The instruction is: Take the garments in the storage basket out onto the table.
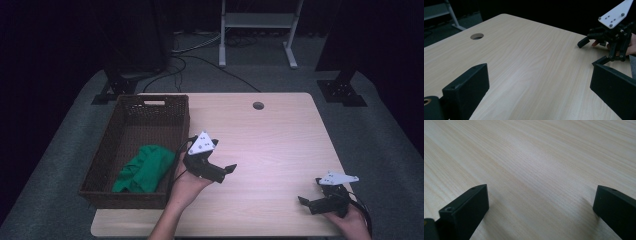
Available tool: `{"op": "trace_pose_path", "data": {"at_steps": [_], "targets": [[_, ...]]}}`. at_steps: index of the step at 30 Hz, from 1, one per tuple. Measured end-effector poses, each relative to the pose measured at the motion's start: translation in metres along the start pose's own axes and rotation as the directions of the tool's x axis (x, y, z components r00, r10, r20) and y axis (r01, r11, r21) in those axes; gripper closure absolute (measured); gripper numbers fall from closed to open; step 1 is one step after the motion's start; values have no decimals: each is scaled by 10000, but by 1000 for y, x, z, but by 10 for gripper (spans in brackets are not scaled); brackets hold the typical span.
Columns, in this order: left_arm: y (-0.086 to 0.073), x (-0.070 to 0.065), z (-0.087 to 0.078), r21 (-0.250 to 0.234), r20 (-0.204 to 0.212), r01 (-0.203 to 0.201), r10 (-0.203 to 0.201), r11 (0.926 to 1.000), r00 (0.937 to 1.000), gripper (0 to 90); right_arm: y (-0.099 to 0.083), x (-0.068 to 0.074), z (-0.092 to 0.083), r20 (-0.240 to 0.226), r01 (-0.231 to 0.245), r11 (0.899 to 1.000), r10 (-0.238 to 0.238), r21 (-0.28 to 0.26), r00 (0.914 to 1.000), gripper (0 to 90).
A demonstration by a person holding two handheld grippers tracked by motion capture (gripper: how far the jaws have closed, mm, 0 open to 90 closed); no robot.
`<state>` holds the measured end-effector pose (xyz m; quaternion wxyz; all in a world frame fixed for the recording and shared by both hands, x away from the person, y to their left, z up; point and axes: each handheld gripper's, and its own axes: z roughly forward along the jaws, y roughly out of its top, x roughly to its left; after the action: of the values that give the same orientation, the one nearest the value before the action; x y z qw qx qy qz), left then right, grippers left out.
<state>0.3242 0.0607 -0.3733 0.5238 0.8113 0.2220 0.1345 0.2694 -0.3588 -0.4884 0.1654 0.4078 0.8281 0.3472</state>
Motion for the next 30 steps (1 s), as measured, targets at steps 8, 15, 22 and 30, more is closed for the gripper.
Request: {"op": "trace_pose_path", "data": {"at_steps": [8, 15, 22, 30], "targets": [[3, 5, -2, -20, -58, -27, 27, 10000, 10000, 13, 0, 0, 0, 0, -1, 10000, 1, -2, 10000, 0], [4, 9, -2, -27, -47, -19, 19, 10000, 10000, 13, 0, 0, 0, 2, -1, 10000, 1, -1, 10000, 0], [4, 12, -2, -65, -14, -114, 114, 9999, 9999, 13, 0, 0, 0, 3, 4, 10000, -4, -2, 10000, 0], [5, 17, -2, -229, 4, -93, 93, 9997, 10000, 13, 0, 0, 0, 10, -8, 10000, 8, -7, 10000, 0]]}}
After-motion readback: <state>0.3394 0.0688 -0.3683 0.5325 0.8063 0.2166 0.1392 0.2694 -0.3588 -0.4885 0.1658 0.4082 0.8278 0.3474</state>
